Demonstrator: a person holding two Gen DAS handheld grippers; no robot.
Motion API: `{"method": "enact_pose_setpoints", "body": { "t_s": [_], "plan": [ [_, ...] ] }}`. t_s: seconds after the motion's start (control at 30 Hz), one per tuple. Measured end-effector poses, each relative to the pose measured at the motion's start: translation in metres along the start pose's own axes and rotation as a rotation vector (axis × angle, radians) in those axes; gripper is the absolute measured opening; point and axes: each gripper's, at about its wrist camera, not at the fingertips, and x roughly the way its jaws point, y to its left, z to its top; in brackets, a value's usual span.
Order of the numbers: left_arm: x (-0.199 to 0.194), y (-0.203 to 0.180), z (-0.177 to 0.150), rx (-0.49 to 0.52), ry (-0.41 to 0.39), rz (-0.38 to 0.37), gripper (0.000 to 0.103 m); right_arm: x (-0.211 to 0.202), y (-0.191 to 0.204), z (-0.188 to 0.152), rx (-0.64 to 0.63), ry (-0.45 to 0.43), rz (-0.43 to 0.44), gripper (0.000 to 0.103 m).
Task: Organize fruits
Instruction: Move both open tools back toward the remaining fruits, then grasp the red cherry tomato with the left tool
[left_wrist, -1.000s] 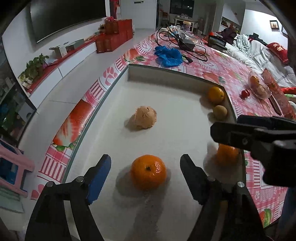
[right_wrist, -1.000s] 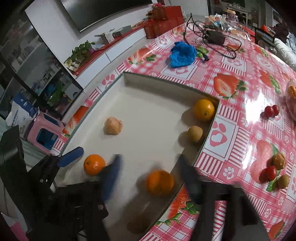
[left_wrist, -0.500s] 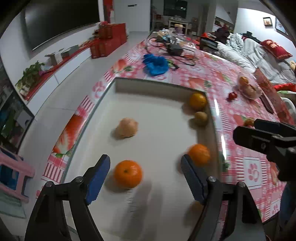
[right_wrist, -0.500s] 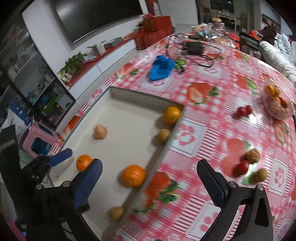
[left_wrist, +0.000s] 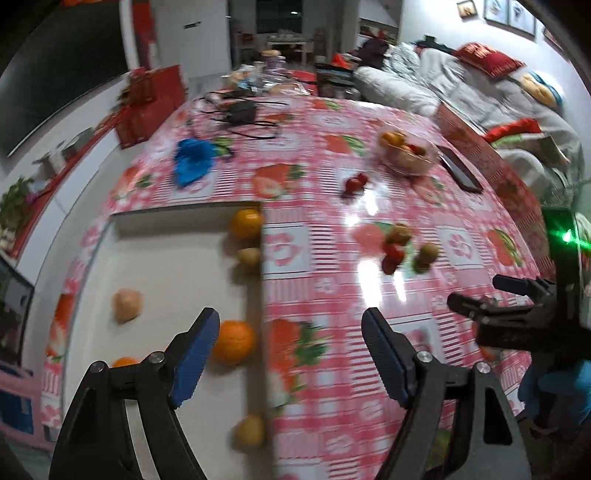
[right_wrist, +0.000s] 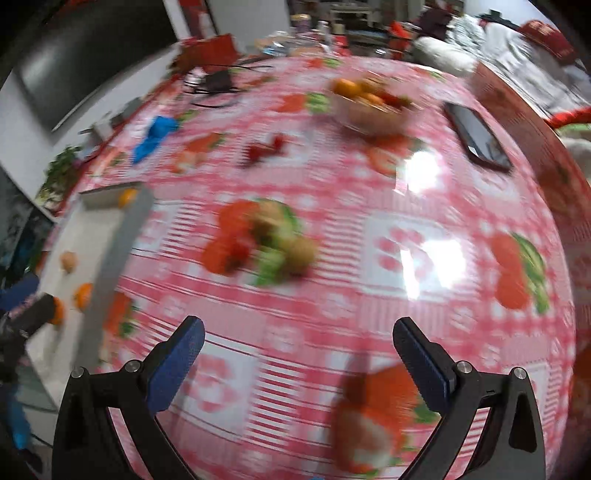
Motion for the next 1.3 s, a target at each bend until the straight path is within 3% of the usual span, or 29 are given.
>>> {"method": "enact_pose_setpoints", "body": {
  "t_s": [0.2,0.57,0.7,0.87,0.97,1.03,1.3],
  "plan": [
    [0.041,-0.046,0.017,0.053,0.058,-0.023,0.082,0.008,-0.032,-0.023,-0.042,0.004,-0.110,0.103],
    [0.096,-0.090,0.034,0.096,0.087,-0.009,0.082,0.003,-0.040,-0.043,-0.072,-0.098,-0.086,0.103],
    [0.114,-0.093,0.037,0.079,0.125,-0.017,0.062,0.004,-0.040,-0.043,-0.079,-0.107,-0.081,0.103],
    [0.118,-0.096,0.042,0.074,0.104,-0.020,0.054,0.004,-0.040,-0.044,-0.080,-0.113,-0.081,0.103],
    [0.119,-0.097,0.044,0.076,0.095,-0.025,0.043,0.004,-0.040,-0.044,-0.080,-0.107,-0.081,0.103],
    [0.117,-0.098,0.043,0.086,0.086,-0.031,0.025,0.004,-0.040,-0.043,-0.080,-0.093,-0.082,0.103],
    [0.104,-0.078,0.027,0.059,0.076,-0.016,0.024,0.013,-0.032,-0.022,-0.105,0.002,-0.069,0.103]
  ]
}}
